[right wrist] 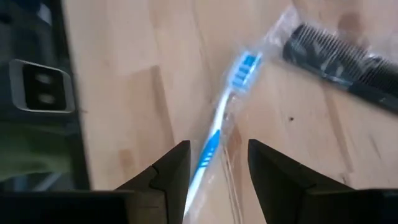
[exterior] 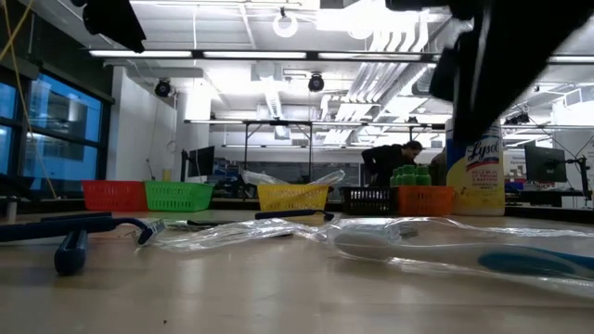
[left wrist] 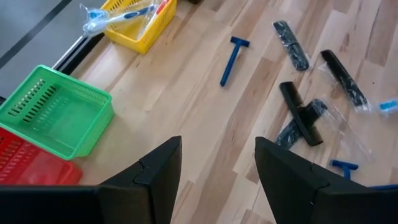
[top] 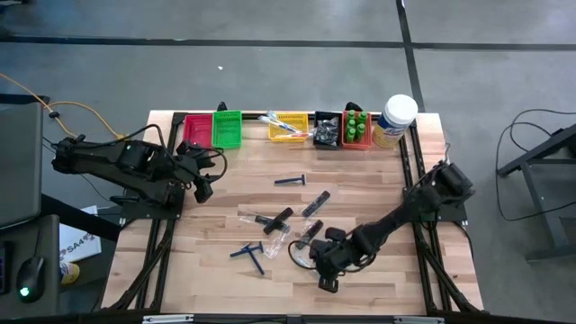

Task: Pick & Place Travel size toiletries
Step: Put the light blue toothbrush into the yellow bin

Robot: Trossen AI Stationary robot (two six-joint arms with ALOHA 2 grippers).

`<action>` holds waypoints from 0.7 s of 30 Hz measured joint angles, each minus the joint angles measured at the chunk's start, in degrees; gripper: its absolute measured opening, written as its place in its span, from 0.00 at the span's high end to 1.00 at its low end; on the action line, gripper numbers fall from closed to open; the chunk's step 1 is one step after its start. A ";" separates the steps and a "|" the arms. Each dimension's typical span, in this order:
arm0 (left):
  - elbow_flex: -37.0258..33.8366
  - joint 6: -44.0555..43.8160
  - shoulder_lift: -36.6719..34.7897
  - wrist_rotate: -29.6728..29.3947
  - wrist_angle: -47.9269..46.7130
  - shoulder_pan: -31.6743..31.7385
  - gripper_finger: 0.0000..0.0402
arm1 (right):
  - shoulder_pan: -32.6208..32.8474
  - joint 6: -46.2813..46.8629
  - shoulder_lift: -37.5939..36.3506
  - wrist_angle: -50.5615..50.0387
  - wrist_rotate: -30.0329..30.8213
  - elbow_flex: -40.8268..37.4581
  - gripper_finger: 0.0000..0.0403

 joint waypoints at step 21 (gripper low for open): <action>-0.03 -0.06 -0.14 0.88 -0.02 0.00 0.51 | 0.63 -4.88 4.85 3.98 -0.64 0.01 0.63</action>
